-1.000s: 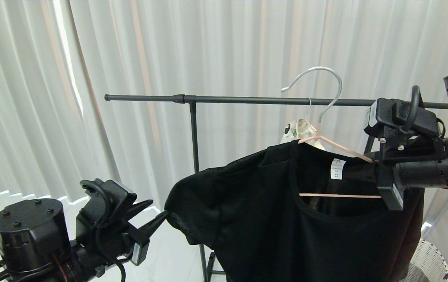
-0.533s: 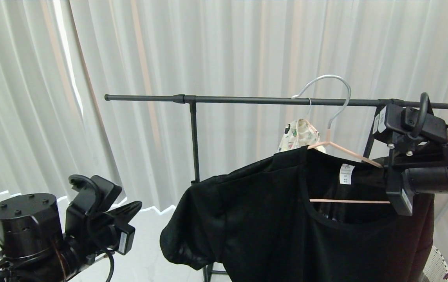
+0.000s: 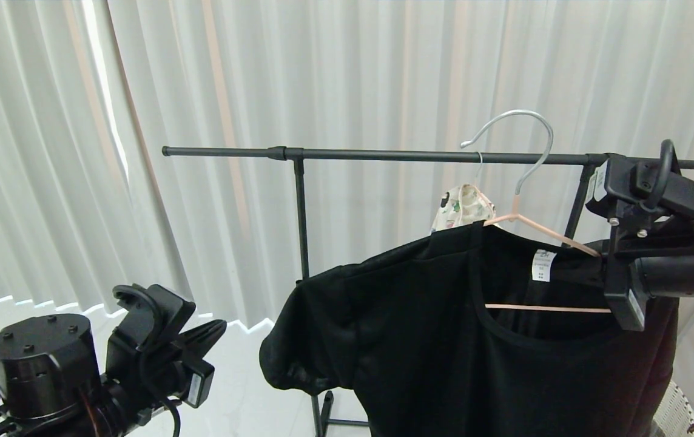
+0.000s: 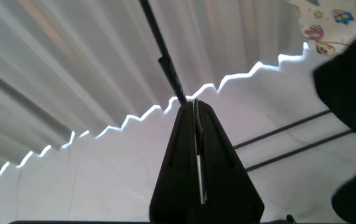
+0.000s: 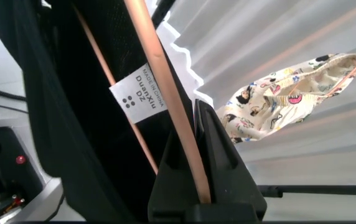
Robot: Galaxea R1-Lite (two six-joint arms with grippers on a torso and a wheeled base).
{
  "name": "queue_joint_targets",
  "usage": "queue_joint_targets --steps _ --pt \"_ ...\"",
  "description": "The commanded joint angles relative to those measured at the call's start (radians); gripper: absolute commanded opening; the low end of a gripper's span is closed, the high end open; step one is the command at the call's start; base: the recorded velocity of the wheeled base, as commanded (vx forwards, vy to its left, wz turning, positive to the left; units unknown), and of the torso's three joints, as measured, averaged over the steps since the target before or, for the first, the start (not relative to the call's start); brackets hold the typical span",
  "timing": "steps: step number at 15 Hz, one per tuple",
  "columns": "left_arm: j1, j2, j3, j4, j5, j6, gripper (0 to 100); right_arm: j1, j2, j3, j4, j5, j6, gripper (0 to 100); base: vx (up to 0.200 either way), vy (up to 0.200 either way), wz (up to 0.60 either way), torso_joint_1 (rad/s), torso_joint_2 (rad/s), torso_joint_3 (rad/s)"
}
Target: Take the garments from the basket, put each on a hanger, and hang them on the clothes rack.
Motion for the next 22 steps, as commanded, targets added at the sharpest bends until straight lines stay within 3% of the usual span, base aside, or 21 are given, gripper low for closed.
queue_joint_targets --steps 1,4,7,10,14,20,21,22 --pt "-0.032 0.000 0.008 -0.012 0.000 0.002 100 0.000 0.000 -0.001 0.001 0.000 -0.001 0 0.000 0.000 0.00 0.000 0.00 0.000" --pt "-0.055 -0.002 0.025 -0.081 -0.026 -0.004 100 0.003 0.000 0.000 0.001 0.000 -0.003 0 0.000 0.000 0.00 0.000 0.00 0.000" --pt "-0.058 -0.004 0.067 -0.139 -0.169 0.004 100 0.016 0.000 -0.003 0.001 0.000 -0.004 0 0.000 0.000 0.00 0.000 0.00 0.000" --pt "-0.092 -0.004 0.055 -0.187 -0.236 0.011 100 0.036 -0.007 0.003 0.002 0.000 -0.006 0 0.000 0.000 0.00 0.000 0.00 0.000" --pt "-0.201 0.021 0.040 -0.196 -0.238 0.033 100 0.079 -0.009 0.003 0.002 -0.006 -0.006 0 0.000 0.000 0.00 0.000 0.00 0.000" --pt "-0.202 0.070 0.043 -0.196 -0.241 0.030 100 0.134 -0.023 0.002 0.001 -0.026 -0.007 0 0.000 0.000 0.00 0.000 0.00 0.000" --pt "-0.202 0.070 0.043 -0.196 -0.241 0.027 0 0.134 -0.023 0.003 0.001 -0.027 -0.007 0 0.000 0.000 0.00 0.000 0.00 0.000" --pt "-0.202 0.070 0.043 -0.196 -0.239 0.024 0 0.134 -0.024 0.003 0.001 -0.029 -0.007 0 0.000 0.000 0.00 0.000 0.00 0.000"
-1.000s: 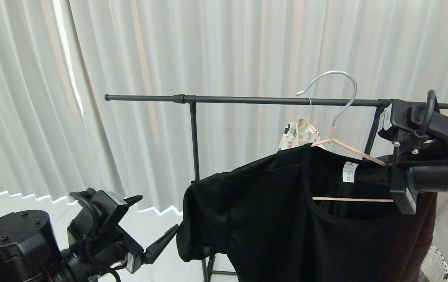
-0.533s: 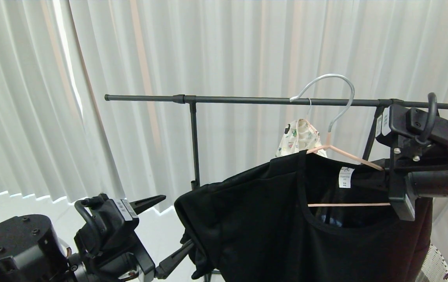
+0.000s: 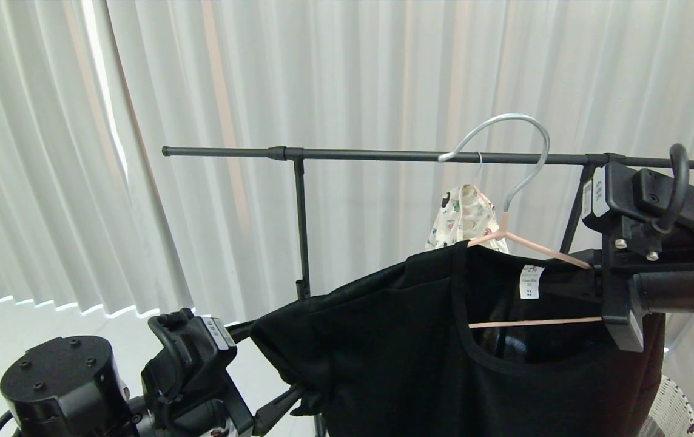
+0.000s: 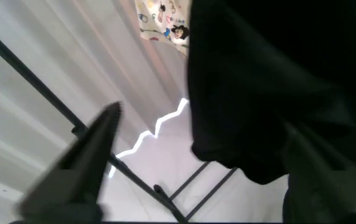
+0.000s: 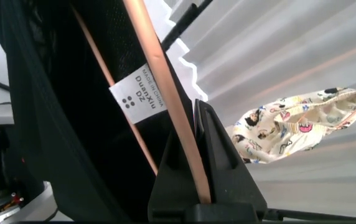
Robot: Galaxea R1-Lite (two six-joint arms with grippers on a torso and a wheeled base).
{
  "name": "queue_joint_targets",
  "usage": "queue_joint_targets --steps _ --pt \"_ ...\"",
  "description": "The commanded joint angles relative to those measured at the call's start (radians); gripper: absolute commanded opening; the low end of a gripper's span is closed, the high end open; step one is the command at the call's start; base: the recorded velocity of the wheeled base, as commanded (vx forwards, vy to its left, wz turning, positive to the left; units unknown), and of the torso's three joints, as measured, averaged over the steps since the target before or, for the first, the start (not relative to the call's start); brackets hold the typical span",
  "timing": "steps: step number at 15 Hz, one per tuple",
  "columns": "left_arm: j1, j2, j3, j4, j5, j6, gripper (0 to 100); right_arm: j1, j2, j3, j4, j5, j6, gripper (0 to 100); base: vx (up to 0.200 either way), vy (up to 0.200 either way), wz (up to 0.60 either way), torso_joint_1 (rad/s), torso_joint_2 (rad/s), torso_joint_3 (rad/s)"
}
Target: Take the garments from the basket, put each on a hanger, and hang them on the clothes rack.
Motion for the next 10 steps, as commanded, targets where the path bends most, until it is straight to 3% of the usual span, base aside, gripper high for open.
queue_joint_targets --steps 1,3,6,10 --pt "0.003 0.006 0.002 0.000 0.003 -0.002 0 -0.001 -0.001 0.001 0.000 -0.007 0.001 0 0.000 0.000 0.00 0.000 0.00 0.000" --pt "0.044 0.007 0.006 0.000 0.027 -0.002 0 -0.044 0.001 0.006 0.000 -0.014 0.001 0 0.000 0.000 0.00 0.000 0.00 0.000" --pt "0.186 0.015 0.003 0.000 0.061 -0.010 0 -0.126 -0.007 0.018 0.000 -0.014 0.001 0 0.000 0.000 0.00 0.000 0.00 0.000" --pt "0.298 0.047 0.003 -0.002 0.067 -0.016 0 -0.144 -0.010 0.018 -0.035 -0.014 0.001 0 0.000 0.000 0.00 0.000 0.00 0.000"
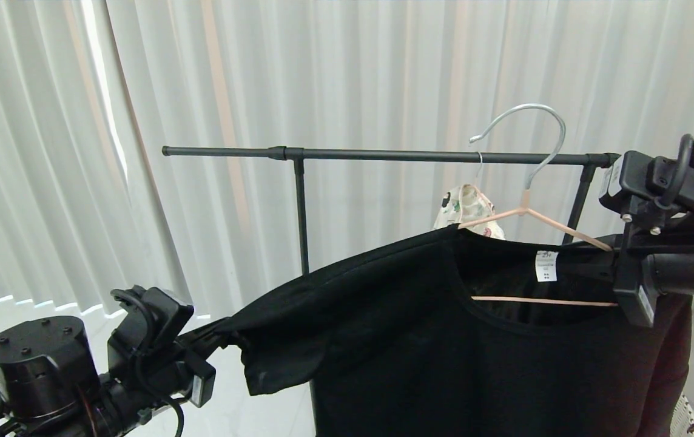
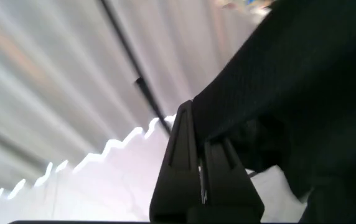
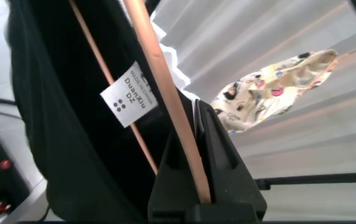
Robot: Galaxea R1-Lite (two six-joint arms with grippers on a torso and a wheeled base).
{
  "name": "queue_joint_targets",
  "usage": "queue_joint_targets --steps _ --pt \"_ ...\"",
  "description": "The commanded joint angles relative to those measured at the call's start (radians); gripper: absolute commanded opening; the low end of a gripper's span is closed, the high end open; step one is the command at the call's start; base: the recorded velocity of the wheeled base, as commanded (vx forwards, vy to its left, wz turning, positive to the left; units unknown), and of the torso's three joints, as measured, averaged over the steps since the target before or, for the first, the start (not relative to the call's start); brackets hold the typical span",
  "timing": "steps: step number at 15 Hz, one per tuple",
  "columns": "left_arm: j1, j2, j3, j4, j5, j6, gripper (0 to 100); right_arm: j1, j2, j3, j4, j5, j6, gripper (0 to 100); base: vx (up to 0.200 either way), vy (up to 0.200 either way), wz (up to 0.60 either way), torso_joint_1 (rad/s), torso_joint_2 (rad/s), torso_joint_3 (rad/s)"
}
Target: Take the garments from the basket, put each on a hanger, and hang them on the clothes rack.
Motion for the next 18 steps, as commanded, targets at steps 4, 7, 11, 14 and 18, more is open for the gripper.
queue_joint_targets --steps 4,7,11,14,18 --pt "0.015 -0.006 0.002 -0.002 0.002 0.007 100 -0.004 -0.002 0.007 -0.004 -0.001 0.000 0 0.000 0.000 0.00 0.000 0.00 0.000" --pt "0.015 -0.015 0.002 -0.002 0.053 -0.001 100 -0.008 -0.010 0.019 -0.004 -0.023 0.003 0 0.000 0.000 0.00 0.000 0.00 0.000" --pt "0.015 -0.029 0.022 -0.002 0.157 -0.010 100 -0.063 -0.022 0.041 -0.002 -0.027 0.003 0 0.000 0.000 0.00 0.000 0.00 0.000" --pt "0.012 -0.038 0.046 -0.002 0.238 -0.010 100 -0.108 -0.051 0.084 0.008 -0.106 0.003 0 0.000 0.000 0.00 0.000 0.00 0.000" --pt "-0.036 -0.087 0.046 -0.002 0.315 -0.027 100 -0.160 -0.105 0.137 0.079 -0.216 0.040 0 0.000 0.000 0.00 0.000 0.00 0.000"
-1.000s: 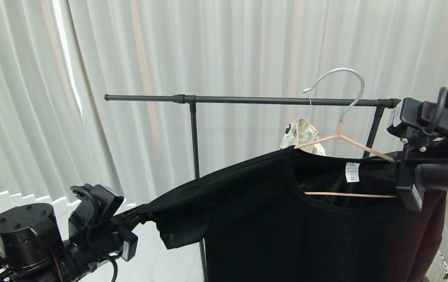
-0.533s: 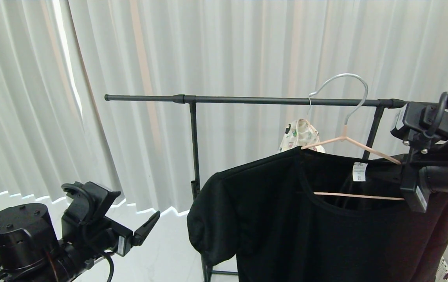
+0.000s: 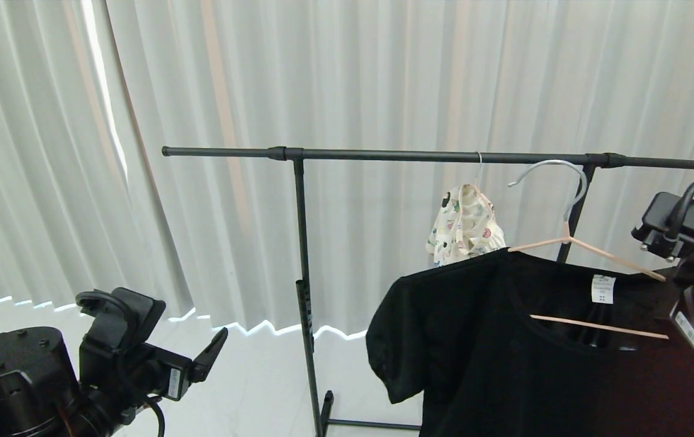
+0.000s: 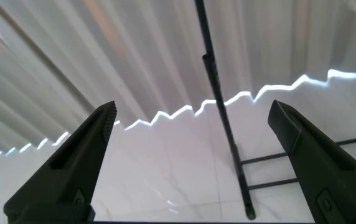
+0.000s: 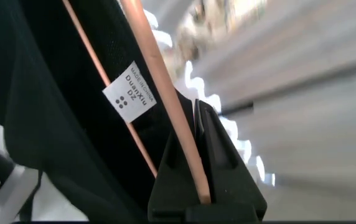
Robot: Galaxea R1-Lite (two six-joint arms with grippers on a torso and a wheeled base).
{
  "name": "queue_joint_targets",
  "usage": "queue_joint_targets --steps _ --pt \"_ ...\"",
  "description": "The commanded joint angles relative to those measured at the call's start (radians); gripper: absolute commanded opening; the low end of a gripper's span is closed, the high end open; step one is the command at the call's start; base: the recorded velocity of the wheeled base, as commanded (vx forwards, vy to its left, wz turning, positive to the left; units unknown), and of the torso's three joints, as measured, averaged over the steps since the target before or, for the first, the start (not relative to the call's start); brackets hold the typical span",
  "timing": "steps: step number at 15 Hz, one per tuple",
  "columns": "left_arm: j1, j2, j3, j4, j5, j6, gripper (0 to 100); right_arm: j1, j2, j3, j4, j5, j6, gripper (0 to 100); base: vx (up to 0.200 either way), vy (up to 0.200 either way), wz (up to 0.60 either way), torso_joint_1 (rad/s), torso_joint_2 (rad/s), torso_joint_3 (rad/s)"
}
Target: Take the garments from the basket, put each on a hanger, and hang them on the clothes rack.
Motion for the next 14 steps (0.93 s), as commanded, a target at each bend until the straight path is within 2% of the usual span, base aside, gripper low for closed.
queue_joint_targets --steps 1,2,5,7,8,9,11,12,13,14 --pt "-0.048 -0.051 0.000 0.004 0.021 -0.032 100 -0.024 -0.031 0.022 0.010 -0.038 0.018 0 0.000 0.000 0.00 0.000 0.00 0.000" --pt "-0.054 -0.070 0.002 0.024 0.024 -0.048 100 -0.041 -0.041 0.027 0.036 -0.073 0.027 0 0.000 0.000 0.00 0.000 0.00 0.000" --pt "-0.054 -0.123 -0.004 0.185 0.024 -0.125 100 -0.133 -0.065 0.024 0.173 -0.155 0.030 0 0.000 0.000 0.00 0.000 0.00 0.000" --pt "-0.030 -0.200 -0.066 0.391 0.024 -0.203 100 -0.202 -0.071 0.022 0.191 -0.201 0.032 0 0.000 0.000 0.00 0.000 0.00 0.000" --pt "-0.024 -0.222 -0.102 0.461 0.024 -0.226 100 -0.212 -0.071 0.022 0.193 -0.211 0.032 0 0.000 0.000 0.00 0.000 0.00 0.000" --pt "-0.005 -0.288 -0.242 0.713 0.024 -0.328 100 -0.242 -0.067 0.021 0.193 -0.244 0.032 0 0.000 0.000 0.00 0.000 0.00 0.000" --pt "-0.007 -0.355 -0.452 1.101 0.021 -0.486 100 -0.307 -0.060 0.021 0.193 -0.300 0.038 0 0.000 0.000 0.00 0.000 0.00 0.000" --pt "-0.012 -0.367 -0.486 1.178 0.021 -0.522 100 -0.347 -0.054 0.021 0.193 -0.314 0.061 0 0.000 0.000 0.00 0.000 0.00 0.000" --pt "-0.013 -0.369 -0.483 1.179 0.023 -0.526 100 -0.357 -0.053 0.019 0.193 -0.316 0.073 0 0.000 0.000 0.00 0.000 0.00 0.000" --pt "-0.016 -0.364 -0.431 1.179 0.053 -0.524 100 -0.389 -0.033 0.004 0.194 -0.334 0.164 0 0.000 0.000 0.00 0.000 0.00 0.000"
